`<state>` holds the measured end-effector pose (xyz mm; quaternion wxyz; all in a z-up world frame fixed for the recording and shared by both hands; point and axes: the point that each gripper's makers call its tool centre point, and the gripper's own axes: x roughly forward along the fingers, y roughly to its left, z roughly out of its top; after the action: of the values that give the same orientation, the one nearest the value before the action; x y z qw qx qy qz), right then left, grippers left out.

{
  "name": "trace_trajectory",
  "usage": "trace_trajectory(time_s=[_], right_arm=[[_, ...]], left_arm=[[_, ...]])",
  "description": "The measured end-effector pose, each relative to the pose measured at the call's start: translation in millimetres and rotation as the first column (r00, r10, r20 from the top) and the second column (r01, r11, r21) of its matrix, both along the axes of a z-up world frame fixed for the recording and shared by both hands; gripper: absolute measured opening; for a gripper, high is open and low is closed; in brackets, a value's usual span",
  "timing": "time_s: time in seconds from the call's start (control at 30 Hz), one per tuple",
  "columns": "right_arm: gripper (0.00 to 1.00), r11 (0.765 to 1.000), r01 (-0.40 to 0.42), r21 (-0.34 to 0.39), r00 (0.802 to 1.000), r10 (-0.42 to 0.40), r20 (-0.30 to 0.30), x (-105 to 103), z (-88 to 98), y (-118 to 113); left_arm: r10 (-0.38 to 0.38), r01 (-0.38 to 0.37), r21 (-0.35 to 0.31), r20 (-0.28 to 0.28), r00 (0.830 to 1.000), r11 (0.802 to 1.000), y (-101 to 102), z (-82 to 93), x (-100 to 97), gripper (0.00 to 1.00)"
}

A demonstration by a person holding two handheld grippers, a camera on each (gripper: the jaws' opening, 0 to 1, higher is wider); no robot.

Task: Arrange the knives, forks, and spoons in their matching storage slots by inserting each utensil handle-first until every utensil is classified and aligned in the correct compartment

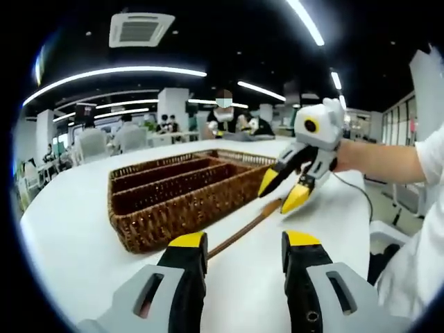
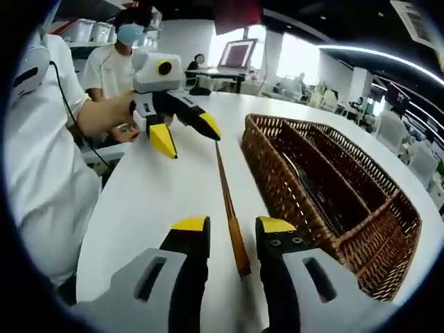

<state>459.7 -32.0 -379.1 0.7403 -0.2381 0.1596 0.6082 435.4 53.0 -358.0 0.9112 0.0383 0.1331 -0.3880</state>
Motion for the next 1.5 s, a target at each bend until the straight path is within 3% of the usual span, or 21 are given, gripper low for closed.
trace_trajectory(time_s=[0.4,0.83,1.07,1.33,1.43,1.5], right_arm=[[0.15,0.992,-0.023,-0.125,0.998,0.016,-0.057,2.2,-8.9,6.9],[0.09,0.953,-0.058,-0.296,0.992,0.023,-0.123,7.2,-24.4,7.3],[0.06,0.958,-0.064,-0.279,0.987,0.019,-0.159,2.5,-28.8,6.9],[0.06,0.983,-0.031,-0.183,0.965,-0.019,-0.263,-5.0,-28.2,4.9],[0.05,0.985,-0.019,-0.171,0.963,-0.028,-0.269,-4.7,-26.5,2.5],[0.05,0.993,-0.004,-0.117,0.948,-0.034,-0.316,-8.1,-21.1,5.6]], left_arm=[[0.002,-0.002,-0.012,-0.003,1.0,1.0,1.3,-3.1,-0.4,0.41],[0.0,0.0,-0.015,-0.008,1.0,1.0,3.3,-9.7,-0.3,0.41],[-0.003,0.003,-0.013,-0.013,1.0,1.0,1.0,-10.8,-1.9,0.39],[-0.034,0.031,-0.033,-0.069,0.997,0.999,-13.4,-16.1,-7.3,0.35],[-0.044,0.04,-0.039,-0.099,0.994,0.998,-18.7,-19.2,-8.4,0.35],[-0.052,0.046,-0.052,-0.108,0.993,0.998,-23.4,-18.0,-9.1,0.35]])
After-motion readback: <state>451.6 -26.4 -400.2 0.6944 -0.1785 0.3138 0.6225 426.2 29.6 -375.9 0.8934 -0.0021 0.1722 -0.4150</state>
